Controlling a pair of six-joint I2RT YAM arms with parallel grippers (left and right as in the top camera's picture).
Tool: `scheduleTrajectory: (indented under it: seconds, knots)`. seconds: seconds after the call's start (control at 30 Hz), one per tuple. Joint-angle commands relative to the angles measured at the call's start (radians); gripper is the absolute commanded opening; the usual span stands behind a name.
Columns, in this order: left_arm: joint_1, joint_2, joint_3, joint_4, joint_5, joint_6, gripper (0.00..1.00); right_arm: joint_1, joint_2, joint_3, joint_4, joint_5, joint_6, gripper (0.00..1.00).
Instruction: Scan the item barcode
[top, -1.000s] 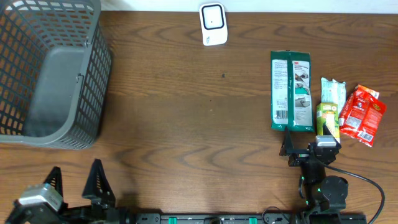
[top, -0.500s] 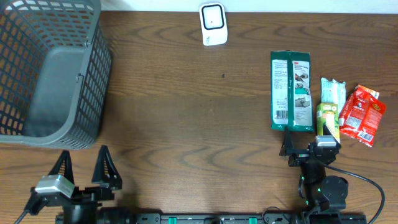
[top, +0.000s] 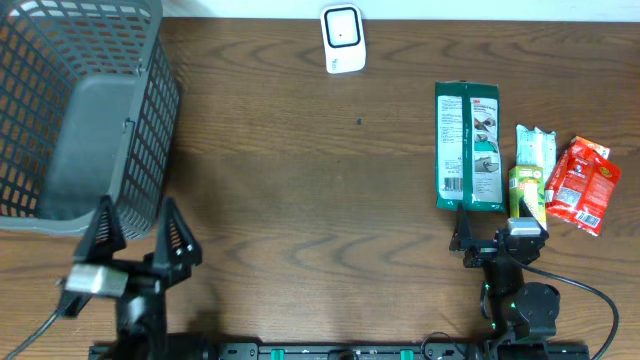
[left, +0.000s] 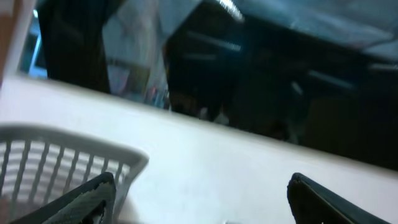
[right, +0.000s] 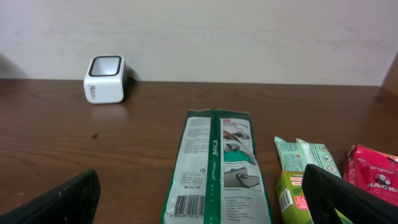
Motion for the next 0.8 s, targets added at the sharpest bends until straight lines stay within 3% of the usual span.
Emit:
scheduleTrajectory:
  seconds: [0.0,0.33,0.57,0.77]
  knots:
    - [0.006,-0.008,-0.082,0.011,0.013,-0.009,0.89,-0.012,-0.006,-0.002,-0.003,0.002,-0.008,0.99]
    - [0.006,-0.008,-0.298,0.241,0.014,-0.009,0.89,-0.012,-0.006,-0.001,-0.003,0.002,-0.008,0.99]
    - [0.006,-0.008,-0.356,0.241,0.013,-0.009,0.89,-0.012,-0.006,-0.002,-0.003,0.003,-0.008,0.99]
    - [0.006,-0.008,-0.358,0.124,0.014,-0.008,0.89,-0.012,-0.006,-0.002,-0.003,0.002,-0.008,0.99]
